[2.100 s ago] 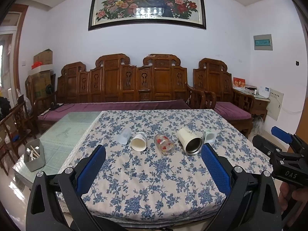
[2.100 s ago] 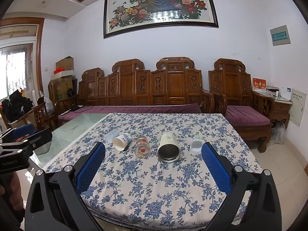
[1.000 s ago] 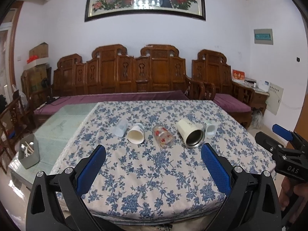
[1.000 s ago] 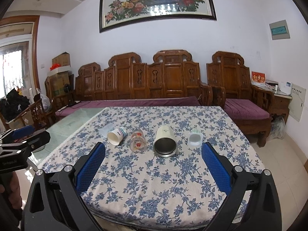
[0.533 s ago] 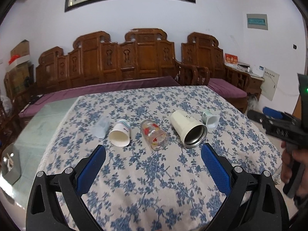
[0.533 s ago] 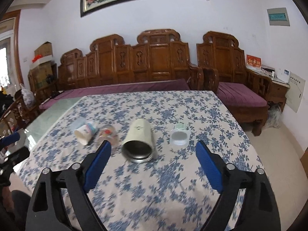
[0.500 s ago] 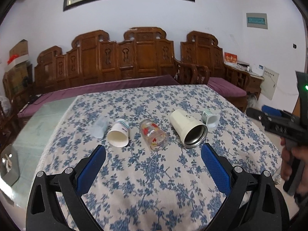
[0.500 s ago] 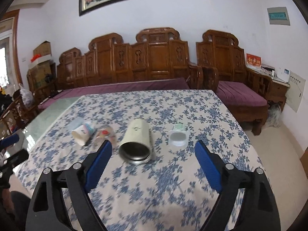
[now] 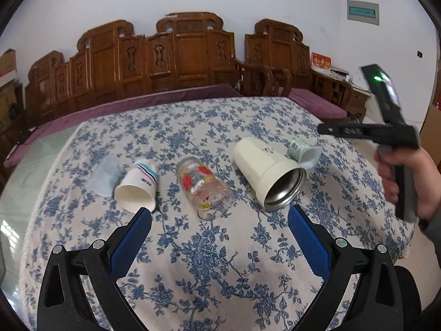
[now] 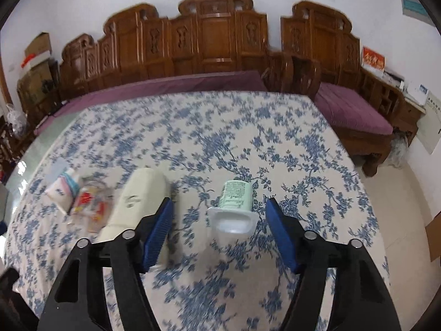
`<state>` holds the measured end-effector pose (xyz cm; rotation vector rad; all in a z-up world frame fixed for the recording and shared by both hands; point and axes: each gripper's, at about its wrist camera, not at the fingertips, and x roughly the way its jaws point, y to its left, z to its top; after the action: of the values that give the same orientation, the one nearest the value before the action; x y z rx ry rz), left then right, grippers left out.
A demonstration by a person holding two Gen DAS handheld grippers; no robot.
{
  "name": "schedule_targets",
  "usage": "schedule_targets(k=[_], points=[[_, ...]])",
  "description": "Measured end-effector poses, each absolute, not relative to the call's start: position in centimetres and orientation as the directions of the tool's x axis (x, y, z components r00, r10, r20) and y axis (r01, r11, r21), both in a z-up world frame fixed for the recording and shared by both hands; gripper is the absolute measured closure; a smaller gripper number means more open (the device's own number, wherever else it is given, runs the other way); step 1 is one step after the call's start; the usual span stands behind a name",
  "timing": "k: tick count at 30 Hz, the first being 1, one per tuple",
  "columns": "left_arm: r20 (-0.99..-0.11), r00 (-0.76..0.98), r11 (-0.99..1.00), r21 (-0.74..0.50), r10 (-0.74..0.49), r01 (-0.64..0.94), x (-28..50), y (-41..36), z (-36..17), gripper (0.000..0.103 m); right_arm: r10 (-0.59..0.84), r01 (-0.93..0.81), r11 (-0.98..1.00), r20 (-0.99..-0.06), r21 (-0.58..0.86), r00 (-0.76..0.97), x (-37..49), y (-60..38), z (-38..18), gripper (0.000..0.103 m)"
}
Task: Flip cup upside down
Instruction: 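Move the right gripper to the pale green cup and close on it, then lift the green cup with the right gripper and carry it toward the left tool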
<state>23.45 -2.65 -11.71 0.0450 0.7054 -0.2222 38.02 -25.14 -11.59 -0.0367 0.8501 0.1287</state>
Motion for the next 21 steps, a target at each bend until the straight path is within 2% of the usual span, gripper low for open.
schedule_targets(k=[13,14,15,21], points=[[-0.696,0.687,0.976,-0.095,-0.207,0.198,24.8,-1.2,-14.1,0.008,0.056,-0.035,0.998,-0.906,0.046,0.419,47.2,-26.0,-18.8,0.037],[-0.696,0.688,0.976,-0.096,-0.207,0.197,24.8,-1.2,-14.1,0.008,0.051,-0.032,0.999,-0.913,0.042,0.405,47.4,-26.1,-19.1,0.043],[-0.694,0.689,0.976,-0.095,-0.207,0.197,24.7,-1.1,-14.0,0.008,0.049,-0.030,0.999,-0.919,0.041,0.392,47.5,-26.1,-19.3,0.053],[-0.682,0.706,0.979,-0.085,-0.193,0.185,23.4,-0.8,-13.1,0.008,0.068,-0.026,0.998,-0.904,0.063,0.421,44.9,-27.0,-17.7,0.054]])
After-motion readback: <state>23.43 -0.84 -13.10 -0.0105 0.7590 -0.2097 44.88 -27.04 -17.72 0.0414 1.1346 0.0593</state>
